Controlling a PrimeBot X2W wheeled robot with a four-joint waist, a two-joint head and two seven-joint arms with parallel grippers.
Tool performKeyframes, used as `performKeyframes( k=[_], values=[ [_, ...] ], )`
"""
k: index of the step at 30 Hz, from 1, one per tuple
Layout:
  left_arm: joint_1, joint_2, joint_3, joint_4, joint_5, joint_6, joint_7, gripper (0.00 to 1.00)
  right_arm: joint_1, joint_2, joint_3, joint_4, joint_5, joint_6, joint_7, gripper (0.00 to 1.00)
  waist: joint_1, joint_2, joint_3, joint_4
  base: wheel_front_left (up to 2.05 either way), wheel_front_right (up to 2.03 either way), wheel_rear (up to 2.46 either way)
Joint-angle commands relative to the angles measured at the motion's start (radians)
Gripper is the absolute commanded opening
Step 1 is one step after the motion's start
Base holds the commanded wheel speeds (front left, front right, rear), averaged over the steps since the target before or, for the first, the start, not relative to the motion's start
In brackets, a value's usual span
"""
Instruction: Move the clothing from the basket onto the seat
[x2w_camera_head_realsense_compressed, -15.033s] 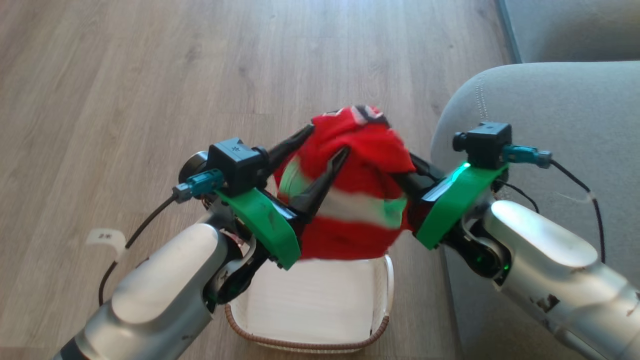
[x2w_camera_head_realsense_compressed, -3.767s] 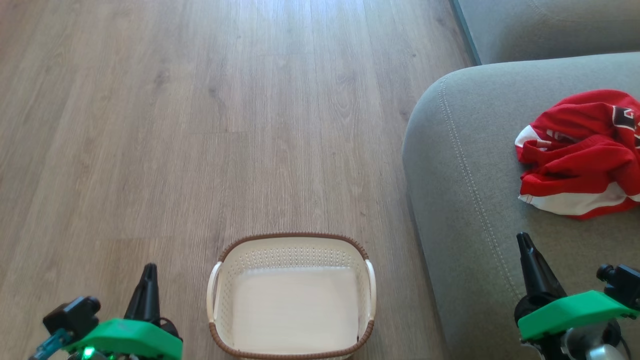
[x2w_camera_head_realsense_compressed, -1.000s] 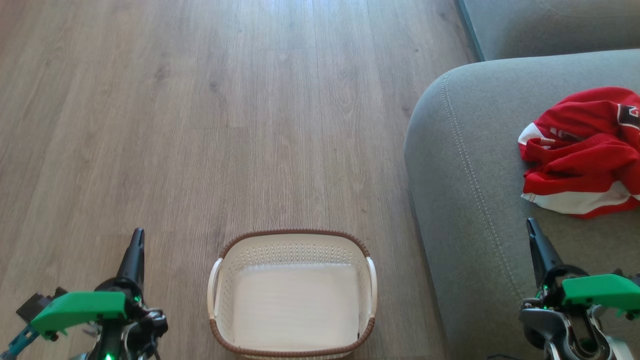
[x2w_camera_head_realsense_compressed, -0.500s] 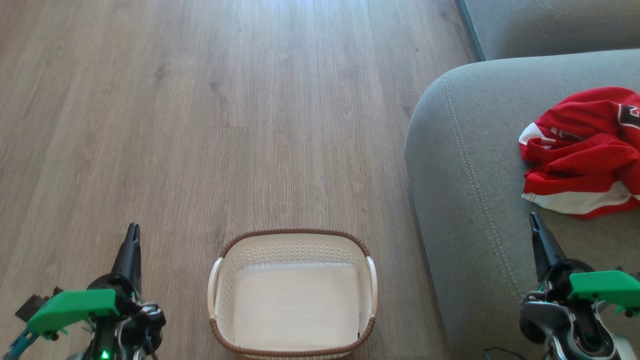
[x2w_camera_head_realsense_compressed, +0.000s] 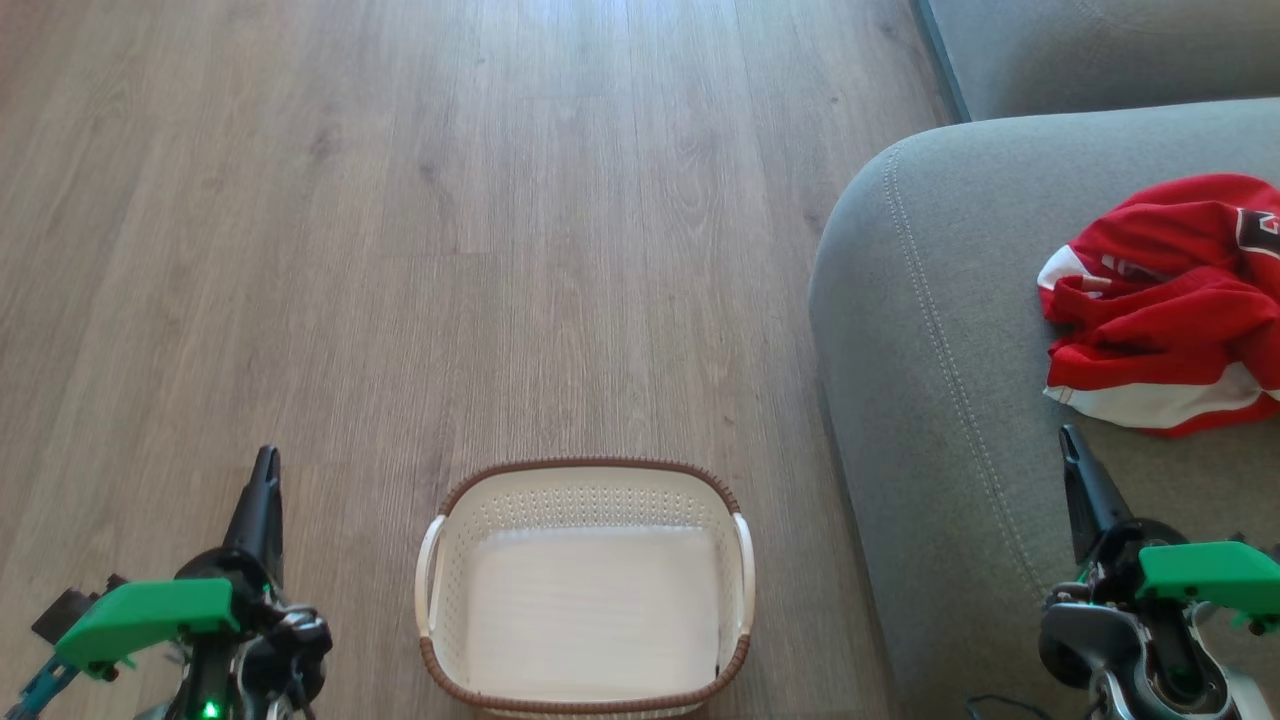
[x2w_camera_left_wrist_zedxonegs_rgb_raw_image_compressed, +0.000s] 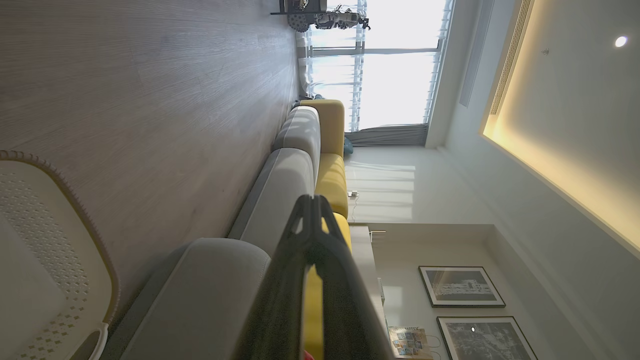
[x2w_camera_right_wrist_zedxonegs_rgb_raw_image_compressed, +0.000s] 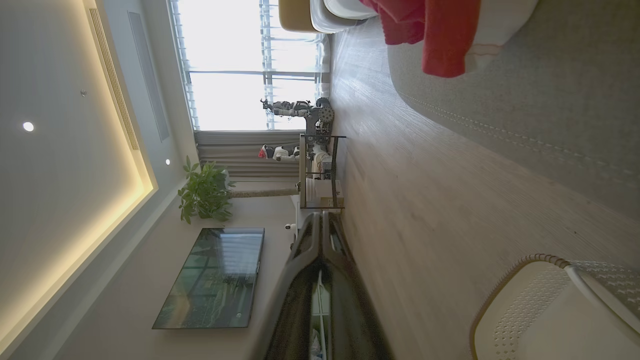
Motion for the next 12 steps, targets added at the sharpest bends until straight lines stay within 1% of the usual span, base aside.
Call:
performKeyframes(
  k=[1,12],
  values=[
    [-0.050,0.007,0.037,-0.027,-0.002,-0.007,0.008,0.00,-0.049,0.003,0.017,-0.033,0.003,0.008,0.009,0.00,0.0000,0.0000,0.000,0.000,0.00,0.00,0.00],
    [-0.050,0.007,0.037,-0.027,-0.002,-0.007,0.008,0.00,-0.050,0.004,0.016,-0.033,0.002,0.008,0.010,0.00,0.0000,0.0000,0.000,0.000,0.00,0.00,0.00]
  ],
)
